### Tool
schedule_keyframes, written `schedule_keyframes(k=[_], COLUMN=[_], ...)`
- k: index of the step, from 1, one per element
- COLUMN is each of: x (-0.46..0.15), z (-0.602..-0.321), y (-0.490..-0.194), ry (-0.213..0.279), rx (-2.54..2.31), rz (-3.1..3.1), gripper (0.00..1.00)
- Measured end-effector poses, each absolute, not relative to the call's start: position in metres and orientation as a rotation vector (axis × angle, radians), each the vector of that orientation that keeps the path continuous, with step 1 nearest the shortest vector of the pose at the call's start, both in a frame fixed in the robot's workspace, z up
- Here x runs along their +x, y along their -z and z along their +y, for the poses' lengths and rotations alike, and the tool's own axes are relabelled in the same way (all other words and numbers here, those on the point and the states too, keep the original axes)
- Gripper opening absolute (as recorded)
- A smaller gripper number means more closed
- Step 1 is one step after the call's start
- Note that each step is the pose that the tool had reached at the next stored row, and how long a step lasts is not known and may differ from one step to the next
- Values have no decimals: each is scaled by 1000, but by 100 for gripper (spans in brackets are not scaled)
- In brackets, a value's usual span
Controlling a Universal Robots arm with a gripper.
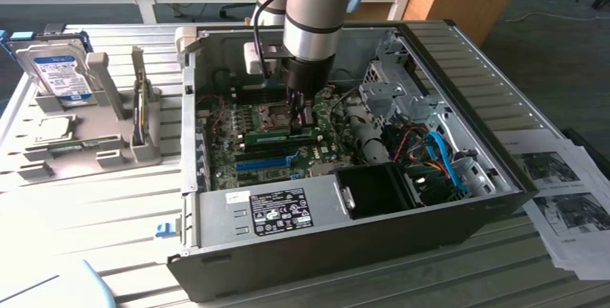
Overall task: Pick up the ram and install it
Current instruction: 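Insert the ram into the slot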
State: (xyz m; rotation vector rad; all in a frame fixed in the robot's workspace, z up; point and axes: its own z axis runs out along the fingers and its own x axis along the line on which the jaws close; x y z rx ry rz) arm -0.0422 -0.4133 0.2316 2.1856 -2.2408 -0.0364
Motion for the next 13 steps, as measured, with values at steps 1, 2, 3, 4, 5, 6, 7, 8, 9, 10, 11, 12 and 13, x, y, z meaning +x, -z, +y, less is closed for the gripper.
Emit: schedule_keyframes(k=[1, 2, 3, 4, 5, 6, 7, 8, 9, 10, 11, 12, 13], x=[-42, -42, -42, -42, -42, -42, -42, -42, -42, -42, -42, -42, -42], z=[-413, -413, -413, -413, -413, -413, -413, -413, -413, -413, -413, -413, -413], y=[-232, -231, -231, -231, -231, -231, -231, -231, -231, -231, -231, -231, -231], ry=[36, 36, 36, 36, 36, 36, 36, 36, 36, 36, 36, 37, 37], rx=[2185, 2185, 2186, 2186, 2186, 2185, 2185, 2185, 2186, 2185, 2185, 2186, 2186], rz=[-2241, -2241, -2241, -2241, -2241, -2241, -2241, -2241, -2241, -2241, -2241, -2241, -2241], gripper=[11, 11, 11, 11, 11, 11, 11, 11, 11, 11, 11, 11, 11])
